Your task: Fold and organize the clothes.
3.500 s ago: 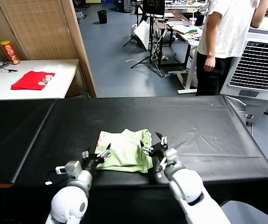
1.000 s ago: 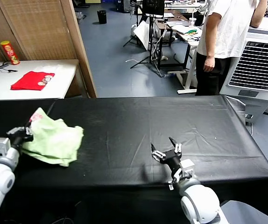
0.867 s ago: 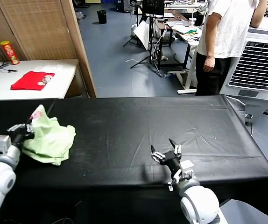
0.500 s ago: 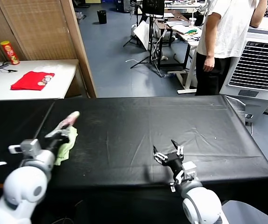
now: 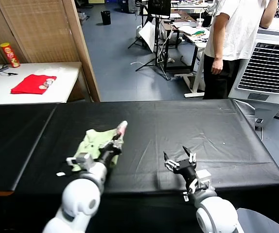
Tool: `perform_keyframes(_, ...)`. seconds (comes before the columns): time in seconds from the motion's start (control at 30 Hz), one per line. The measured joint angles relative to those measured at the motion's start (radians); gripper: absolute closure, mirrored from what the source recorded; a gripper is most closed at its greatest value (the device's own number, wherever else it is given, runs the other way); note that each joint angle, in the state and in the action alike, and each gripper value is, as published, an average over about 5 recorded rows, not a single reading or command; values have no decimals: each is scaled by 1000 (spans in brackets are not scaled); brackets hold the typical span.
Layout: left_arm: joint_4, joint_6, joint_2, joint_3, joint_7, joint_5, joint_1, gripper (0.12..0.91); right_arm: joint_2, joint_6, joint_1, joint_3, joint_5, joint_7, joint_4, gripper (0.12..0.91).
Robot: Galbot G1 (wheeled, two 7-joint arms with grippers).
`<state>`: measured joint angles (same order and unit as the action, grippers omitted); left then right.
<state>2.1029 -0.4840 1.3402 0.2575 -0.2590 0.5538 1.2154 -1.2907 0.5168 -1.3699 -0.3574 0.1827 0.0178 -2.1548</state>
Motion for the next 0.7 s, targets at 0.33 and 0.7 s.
perform_keyframes(0.33,3,44,16,-35,110,-107,33,299,12,76,87,54,219,6,62,227)
perform_keyframes(0.7,41,78,-54,65,108,-115,111,232,-77,109,261,119,474,116,263,227)
